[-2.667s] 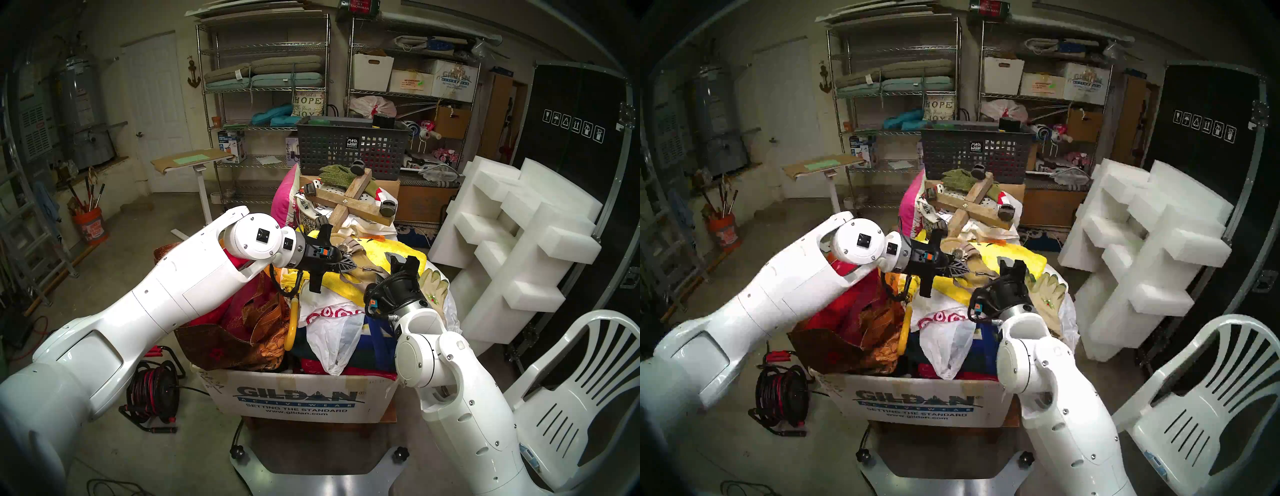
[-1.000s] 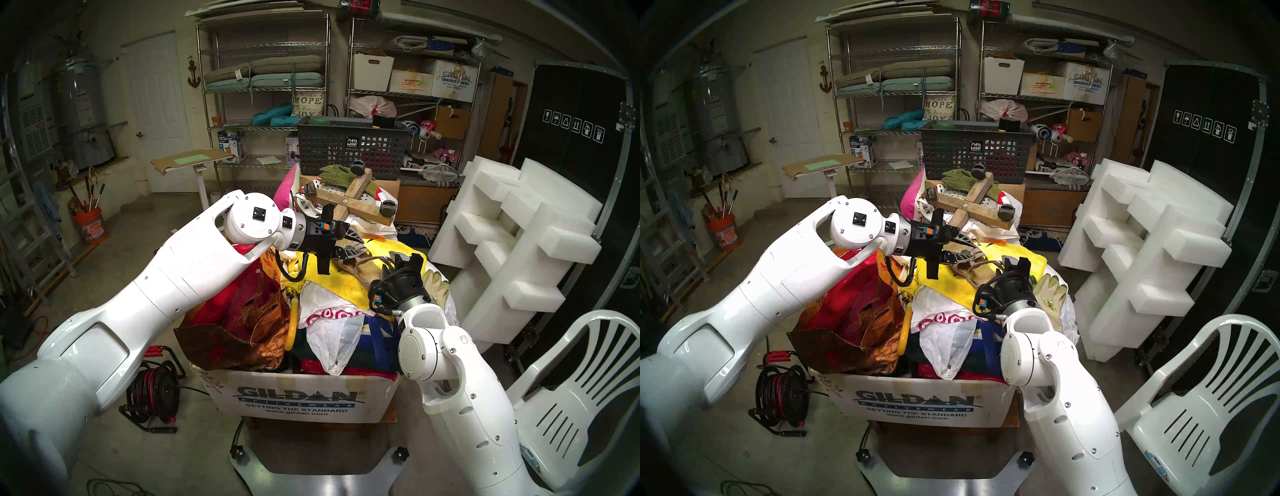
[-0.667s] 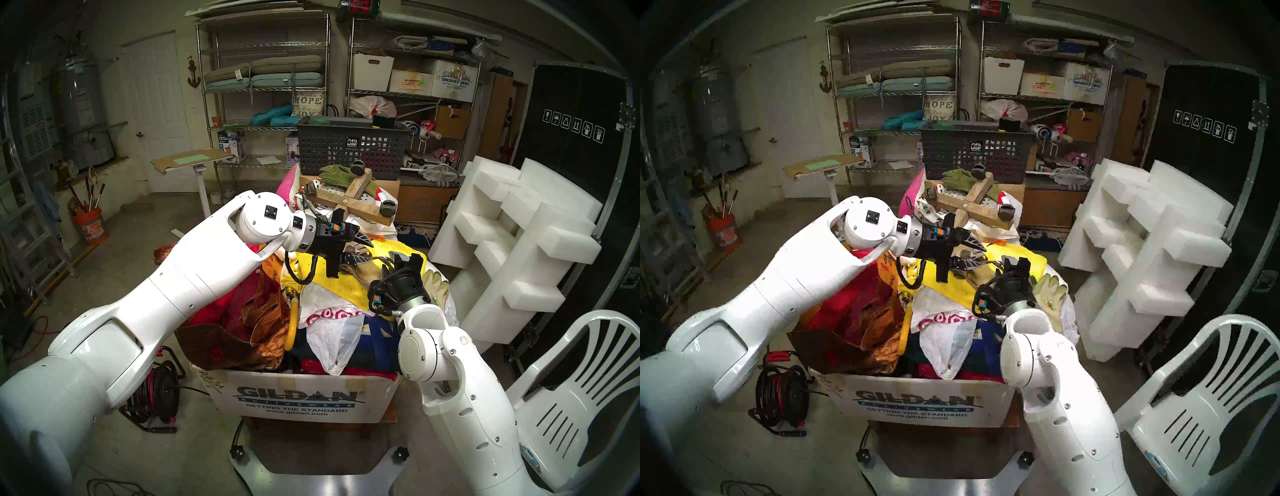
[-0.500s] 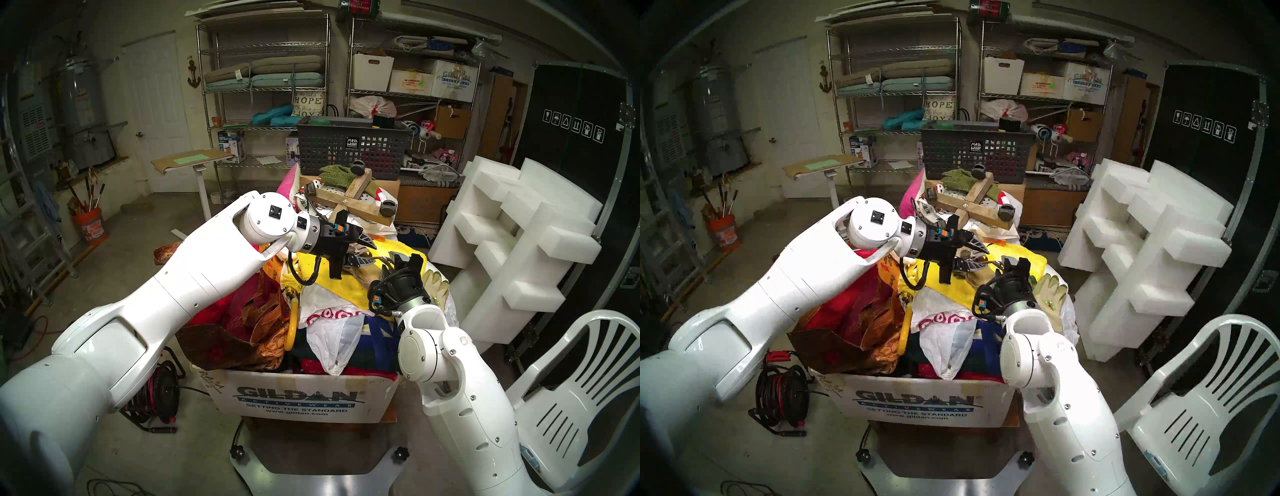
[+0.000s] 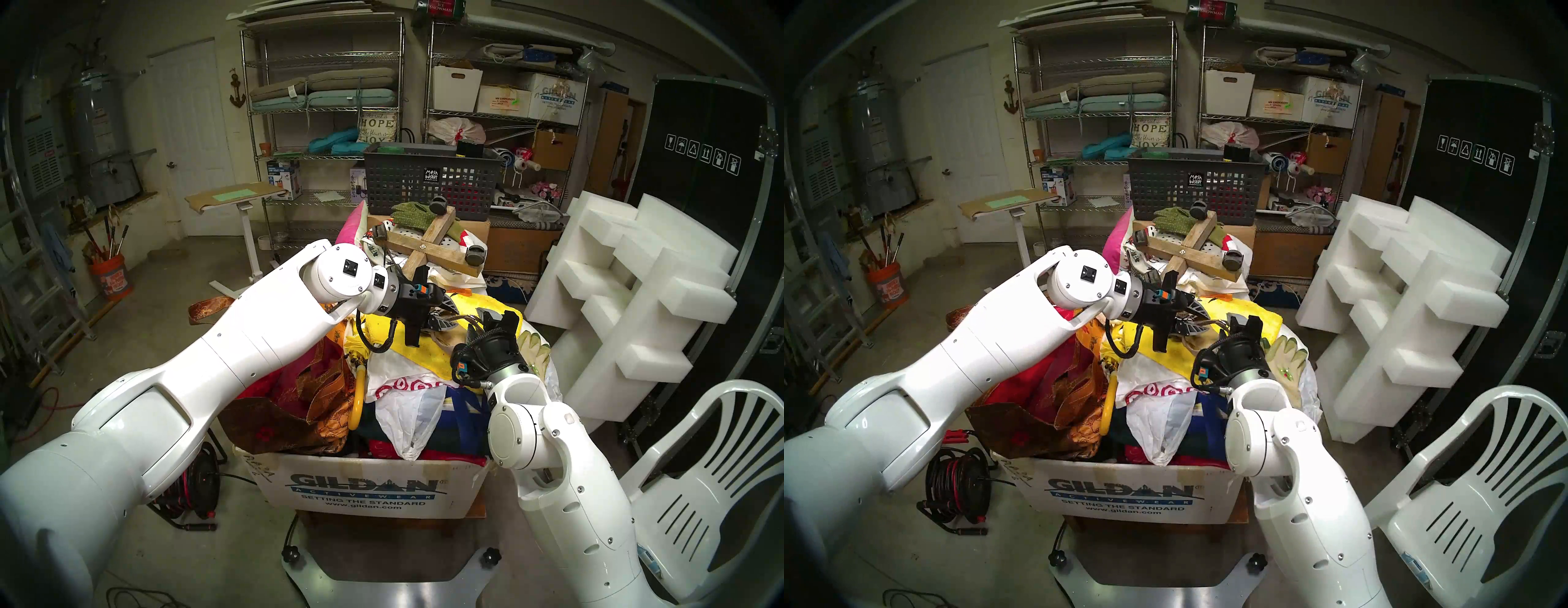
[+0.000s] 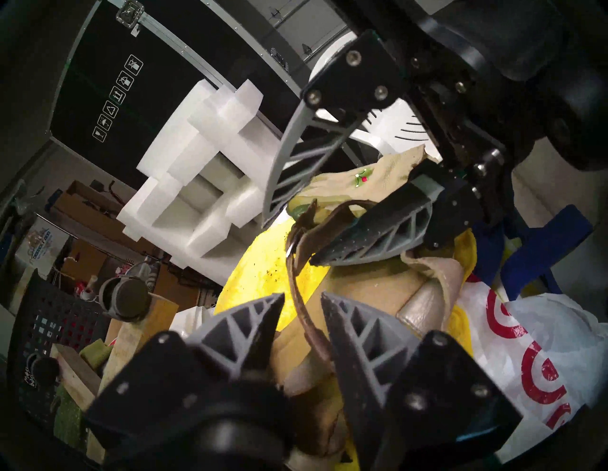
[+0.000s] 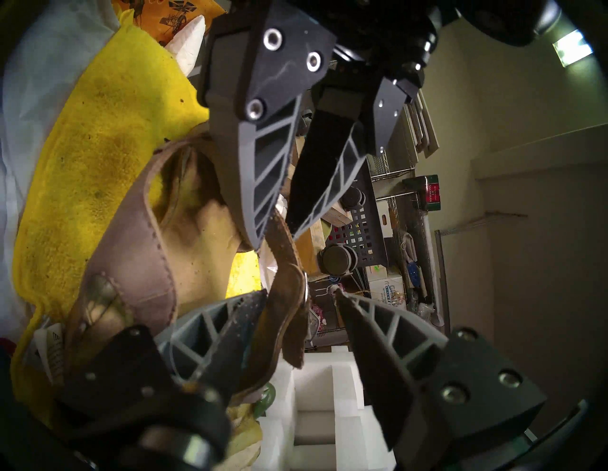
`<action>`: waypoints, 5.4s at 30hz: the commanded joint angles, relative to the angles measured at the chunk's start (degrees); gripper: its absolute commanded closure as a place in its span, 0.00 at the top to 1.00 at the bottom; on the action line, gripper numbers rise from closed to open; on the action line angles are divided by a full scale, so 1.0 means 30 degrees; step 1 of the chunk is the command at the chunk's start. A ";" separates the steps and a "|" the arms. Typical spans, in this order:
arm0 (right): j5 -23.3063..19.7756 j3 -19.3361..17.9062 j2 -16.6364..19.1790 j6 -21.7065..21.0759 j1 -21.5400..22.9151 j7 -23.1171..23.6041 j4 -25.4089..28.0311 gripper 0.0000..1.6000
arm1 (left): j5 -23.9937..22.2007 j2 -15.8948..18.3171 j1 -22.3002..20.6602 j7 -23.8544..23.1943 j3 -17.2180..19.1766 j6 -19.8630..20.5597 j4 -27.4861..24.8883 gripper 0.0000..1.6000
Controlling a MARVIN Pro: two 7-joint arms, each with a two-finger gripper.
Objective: Unbuckle a shoe
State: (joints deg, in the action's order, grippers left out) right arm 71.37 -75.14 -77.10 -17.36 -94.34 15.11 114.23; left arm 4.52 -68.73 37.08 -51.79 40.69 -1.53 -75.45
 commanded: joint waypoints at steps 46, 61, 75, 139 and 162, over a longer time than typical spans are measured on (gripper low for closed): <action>-0.4286 -0.2084 -0.1175 -0.0690 -0.0194 0.5350 0.3608 0.71 | 0.2257 0.2627 0.1116 0.2364 0.0677 0.0447 -0.3071 0.00; -0.6202 -0.2956 -0.0717 0.0409 -0.1346 0.6924 0.4937 0.49 | 0.1863 0.1491 0.1013 0.3071 0.0875 -0.0187 -0.2034 0.00; -0.6600 -0.2698 -0.1076 0.0873 -0.0276 0.6953 0.3925 0.43 | 0.1639 0.0866 0.0890 0.2970 0.0627 -0.0392 -0.1573 0.00; -0.4209 -0.2157 -0.1504 -0.1811 0.1154 0.7812 0.2213 0.43 | 0.1182 0.1506 0.1154 0.2736 0.0646 -0.0759 -0.2213 0.00; -0.3985 -0.1804 -0.2005 -0.2195 0.1553 0.7286 0.1940 0.47 | 0.0692 0.2346 0.1535 0.2146 0.0599 -0.0979 -0.3259 0.00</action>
State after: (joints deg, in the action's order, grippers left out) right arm 59.41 -80.29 -82.62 -23.88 -90.73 37.75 119.05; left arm 6.92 -61.99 41.98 -45.49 41.83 -4.53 -83.86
